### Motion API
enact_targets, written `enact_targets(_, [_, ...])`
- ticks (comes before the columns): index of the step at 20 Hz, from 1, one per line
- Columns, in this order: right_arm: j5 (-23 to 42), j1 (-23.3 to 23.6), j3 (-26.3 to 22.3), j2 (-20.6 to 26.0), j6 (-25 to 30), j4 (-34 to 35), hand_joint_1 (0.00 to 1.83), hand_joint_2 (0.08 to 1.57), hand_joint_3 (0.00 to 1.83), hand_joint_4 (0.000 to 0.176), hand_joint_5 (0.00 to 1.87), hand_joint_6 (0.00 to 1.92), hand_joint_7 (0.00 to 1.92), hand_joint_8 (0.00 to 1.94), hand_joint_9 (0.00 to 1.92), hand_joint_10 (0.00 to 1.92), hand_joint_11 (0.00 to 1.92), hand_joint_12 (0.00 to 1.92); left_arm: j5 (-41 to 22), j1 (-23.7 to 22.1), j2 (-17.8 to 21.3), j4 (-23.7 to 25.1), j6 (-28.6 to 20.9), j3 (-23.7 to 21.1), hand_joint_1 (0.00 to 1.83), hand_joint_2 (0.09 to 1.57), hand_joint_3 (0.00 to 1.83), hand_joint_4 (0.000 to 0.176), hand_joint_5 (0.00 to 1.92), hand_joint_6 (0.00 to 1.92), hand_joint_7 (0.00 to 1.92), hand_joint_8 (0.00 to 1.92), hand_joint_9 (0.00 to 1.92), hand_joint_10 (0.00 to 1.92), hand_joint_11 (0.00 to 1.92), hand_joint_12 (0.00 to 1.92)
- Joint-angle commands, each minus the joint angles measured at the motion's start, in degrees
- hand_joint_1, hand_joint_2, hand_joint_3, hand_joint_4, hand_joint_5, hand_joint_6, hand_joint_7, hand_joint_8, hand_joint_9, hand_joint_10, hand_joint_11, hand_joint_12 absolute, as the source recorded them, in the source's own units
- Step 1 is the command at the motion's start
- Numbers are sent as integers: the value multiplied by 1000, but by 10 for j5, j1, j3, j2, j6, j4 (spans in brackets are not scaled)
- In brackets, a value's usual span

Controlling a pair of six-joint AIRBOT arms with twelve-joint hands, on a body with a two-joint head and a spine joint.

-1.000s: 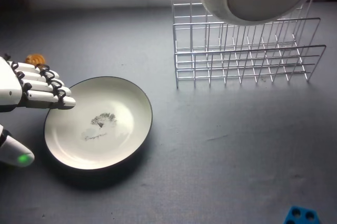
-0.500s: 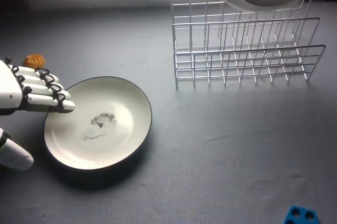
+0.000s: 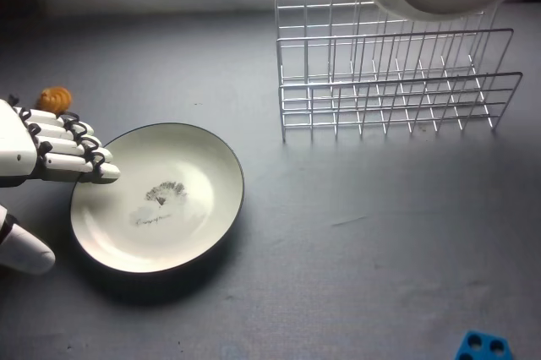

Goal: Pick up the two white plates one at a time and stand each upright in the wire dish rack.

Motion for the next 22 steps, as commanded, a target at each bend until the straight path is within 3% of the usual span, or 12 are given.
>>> enact_targets(1, [89,4,5,3,10,12,1377,1092,0,0,1014,965,1028,854,920,1107,767,1147,-10,-1,3,-24,0,4,0,1065,1,0,2,1,0,0,0,0,0,0])
enact_targets(5, [132,-10,17,-2,28,-8,1380,1085,0,0,1027,944,1029,826,952,1088,785,1146,-10,-1,2,-24,0,6,0,1062,0,0,0,0,0,0,0,0,0,0])
enact_targets(21, [132,-68,54,-46,48,-7,1378,1091,1,0,988,999,1030,868,939,1074,772,1123,-10,-1,0,-22,-2,9,0,1060,0,0,0,0,0,0,0,0,0,0])
enact_targets(22, [132,-68,57,-48,48,-5,1244,1126,4,0,923,1101,983,962,888,745,707,1142,-10,-1,0,-22,-2,9,0,1061,0,0,0,0,0,0,0,0,0,0])
